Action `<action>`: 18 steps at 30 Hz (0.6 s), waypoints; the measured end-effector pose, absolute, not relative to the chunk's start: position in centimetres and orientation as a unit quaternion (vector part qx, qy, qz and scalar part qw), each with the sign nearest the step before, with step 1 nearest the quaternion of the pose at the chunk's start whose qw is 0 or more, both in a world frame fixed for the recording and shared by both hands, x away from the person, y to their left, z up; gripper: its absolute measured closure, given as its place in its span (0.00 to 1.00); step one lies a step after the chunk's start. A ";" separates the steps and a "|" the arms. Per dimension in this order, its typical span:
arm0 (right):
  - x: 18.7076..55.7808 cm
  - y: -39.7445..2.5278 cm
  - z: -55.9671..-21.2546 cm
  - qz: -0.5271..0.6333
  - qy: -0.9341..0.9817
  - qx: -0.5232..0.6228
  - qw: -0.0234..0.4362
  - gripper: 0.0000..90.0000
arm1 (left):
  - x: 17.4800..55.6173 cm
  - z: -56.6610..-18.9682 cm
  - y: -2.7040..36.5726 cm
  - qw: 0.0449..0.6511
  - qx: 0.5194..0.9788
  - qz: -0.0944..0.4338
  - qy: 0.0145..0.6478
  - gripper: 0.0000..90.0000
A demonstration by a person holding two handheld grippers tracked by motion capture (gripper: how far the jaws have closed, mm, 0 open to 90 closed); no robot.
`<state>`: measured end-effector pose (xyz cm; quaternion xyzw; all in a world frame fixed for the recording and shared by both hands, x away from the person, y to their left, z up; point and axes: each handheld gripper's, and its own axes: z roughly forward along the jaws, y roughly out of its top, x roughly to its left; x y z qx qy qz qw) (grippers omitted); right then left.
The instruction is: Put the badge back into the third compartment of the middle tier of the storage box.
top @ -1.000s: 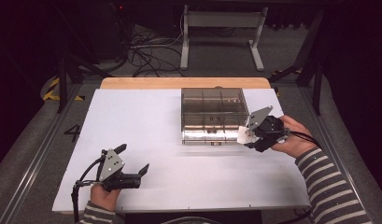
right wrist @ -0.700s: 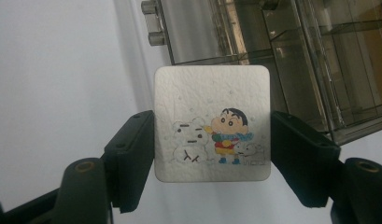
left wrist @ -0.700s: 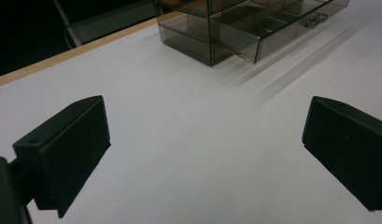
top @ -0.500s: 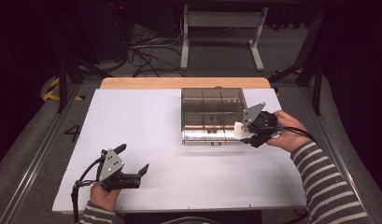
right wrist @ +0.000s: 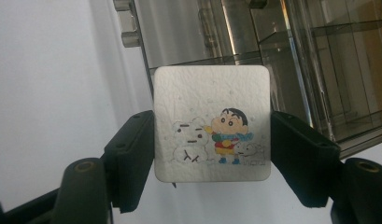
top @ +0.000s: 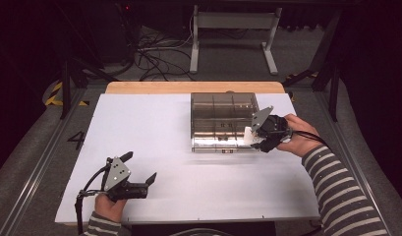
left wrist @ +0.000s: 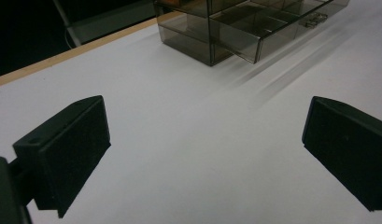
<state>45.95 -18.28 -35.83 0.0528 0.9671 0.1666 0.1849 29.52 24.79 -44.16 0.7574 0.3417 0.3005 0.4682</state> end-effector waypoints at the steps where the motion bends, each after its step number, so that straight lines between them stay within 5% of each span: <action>1: 46.1 -18.2 -35.9 0.167 0.967 0.052 0.184 0.37 | 29.5 -44.1 24.8 0.467 0.758 0.301 0.340 0.02; 18: 46.9 -17.5 -36.9 0.150 0.970 0.051 0.182 0.37 | 29.5 -44.1 24.8 0.469 0.756 0.301 0.343 0.02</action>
